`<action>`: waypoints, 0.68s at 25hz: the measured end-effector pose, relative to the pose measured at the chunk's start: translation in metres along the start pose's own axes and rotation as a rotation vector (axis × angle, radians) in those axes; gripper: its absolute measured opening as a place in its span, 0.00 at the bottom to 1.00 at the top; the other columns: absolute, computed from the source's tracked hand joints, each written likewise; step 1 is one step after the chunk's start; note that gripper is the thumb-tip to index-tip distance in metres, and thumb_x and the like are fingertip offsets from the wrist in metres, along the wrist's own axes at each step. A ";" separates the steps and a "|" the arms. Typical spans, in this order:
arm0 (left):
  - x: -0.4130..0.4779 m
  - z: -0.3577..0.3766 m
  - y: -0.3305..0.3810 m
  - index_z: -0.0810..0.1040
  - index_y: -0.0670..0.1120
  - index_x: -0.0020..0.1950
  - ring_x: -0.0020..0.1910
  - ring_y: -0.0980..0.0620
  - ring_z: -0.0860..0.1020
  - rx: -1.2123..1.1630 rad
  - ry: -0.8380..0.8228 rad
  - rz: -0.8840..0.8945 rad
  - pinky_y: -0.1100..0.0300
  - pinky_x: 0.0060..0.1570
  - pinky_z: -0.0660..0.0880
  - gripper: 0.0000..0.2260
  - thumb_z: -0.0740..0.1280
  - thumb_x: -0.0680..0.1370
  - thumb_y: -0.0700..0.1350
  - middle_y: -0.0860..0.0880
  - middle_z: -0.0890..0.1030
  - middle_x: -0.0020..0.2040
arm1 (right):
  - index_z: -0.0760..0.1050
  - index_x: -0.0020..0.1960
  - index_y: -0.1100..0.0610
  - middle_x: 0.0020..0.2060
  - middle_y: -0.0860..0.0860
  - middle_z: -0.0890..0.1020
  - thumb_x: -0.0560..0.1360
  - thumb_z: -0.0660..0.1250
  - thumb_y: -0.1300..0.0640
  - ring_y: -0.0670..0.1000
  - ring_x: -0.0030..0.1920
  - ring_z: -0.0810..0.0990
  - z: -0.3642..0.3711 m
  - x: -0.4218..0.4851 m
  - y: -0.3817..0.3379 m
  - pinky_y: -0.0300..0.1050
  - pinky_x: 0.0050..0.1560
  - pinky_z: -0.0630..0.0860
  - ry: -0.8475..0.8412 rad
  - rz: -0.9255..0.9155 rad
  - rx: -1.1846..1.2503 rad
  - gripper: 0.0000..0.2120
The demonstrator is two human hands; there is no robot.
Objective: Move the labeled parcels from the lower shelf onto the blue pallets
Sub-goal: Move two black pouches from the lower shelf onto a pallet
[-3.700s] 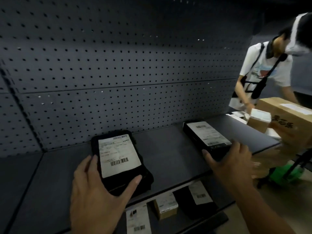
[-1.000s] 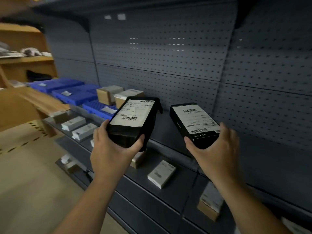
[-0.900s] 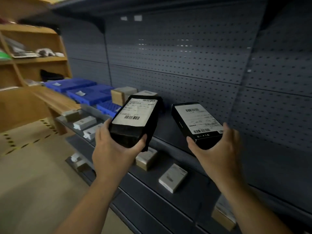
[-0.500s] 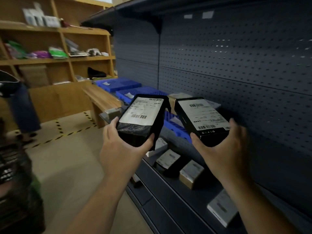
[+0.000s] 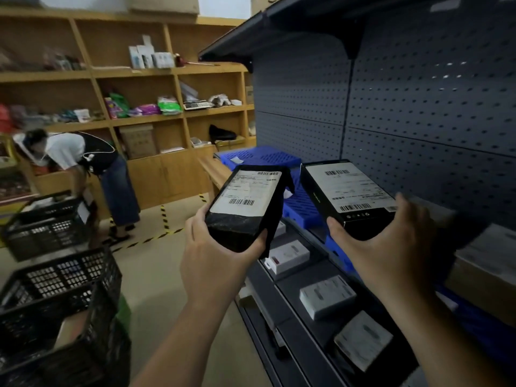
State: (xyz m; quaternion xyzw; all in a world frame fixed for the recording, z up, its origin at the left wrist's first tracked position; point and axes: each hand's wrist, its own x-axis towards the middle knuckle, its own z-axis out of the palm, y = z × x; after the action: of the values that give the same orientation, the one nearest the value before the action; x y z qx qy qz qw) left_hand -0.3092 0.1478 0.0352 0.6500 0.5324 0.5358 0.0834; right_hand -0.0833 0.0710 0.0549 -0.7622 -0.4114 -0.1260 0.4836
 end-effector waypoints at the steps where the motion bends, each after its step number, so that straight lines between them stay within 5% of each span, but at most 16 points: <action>1: 0.014 0.005 -0.010 0.63 0.52 0.77 0.58 0.63 0.69 -0.004 0.004 -0.004 0.62 0.48 0.71 0.50 0.71 0.61 0.76 0.57 0.71 0.66 | 0.59 0.76 0.60 0.70 0.60 0.68 0.61 0.72 0.28 0.60 0.71 0.65 0.016 0.008 -0.006 0.62 0.68 0.65 -0.005 -0.010 0.000 0.55; 8: 0.136 0.057 -0.108 0.63 0.52 0.77 0.56 0.68 0.65 -0.055 -0.008 0.007 0.69 0.44 0.66 0.50 0.73 0.62 0.74 0.56 0.71 0.68 | 0.59 0.77 0.61 0.69 0.59 0.68 0.61 0.73 0.30 0.59 0.71 0.64 0.154 0.060 -0.055 0.61 0.68 0.67 0.007 -0.011 -0.012 0.56; 12: 0.235 0.088 -0.169 0.63 0.51 0.77 0.62 0.63 0.68 -0.085 -0.050 0.050 0.62 0.50 0.71 0.51 0.73 0.62 0.75 0.55 0.71 0.70 | 0.58 0.77 0.60 0.68 0.57 0.67 0.62 0.72 0.30 0.58 0.71 0.63 0.245 0.088 -0.096 0.65 0.67 0.70 0.022 0.045 -0.040 0.55; 17: 0.343 0.130 -0.224 0.63 0.51 0.78 0.58 0.66 0.66 -0.138 -0.129 0.096 0.62 0.49 0.70 0.52 0.70 0.61 0.77 0.55 0.71 0.68 | 0.57 0.77 0.60 0.69 0.58 0.67 0.63 0.73 0.30 0.58 0.72 0.63 0.336 0.128 -0.139 0.65 0.70 0.67 0.063 0.102 -0.097 0.55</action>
State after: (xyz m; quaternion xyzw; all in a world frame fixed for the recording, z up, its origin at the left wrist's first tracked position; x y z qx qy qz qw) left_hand -0.3905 0.5698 0.0385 0.7007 0.4561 0.5314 0.1363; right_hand -0.1760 0.4446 0.0504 -0.8004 -0.3498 -0.1449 0.4647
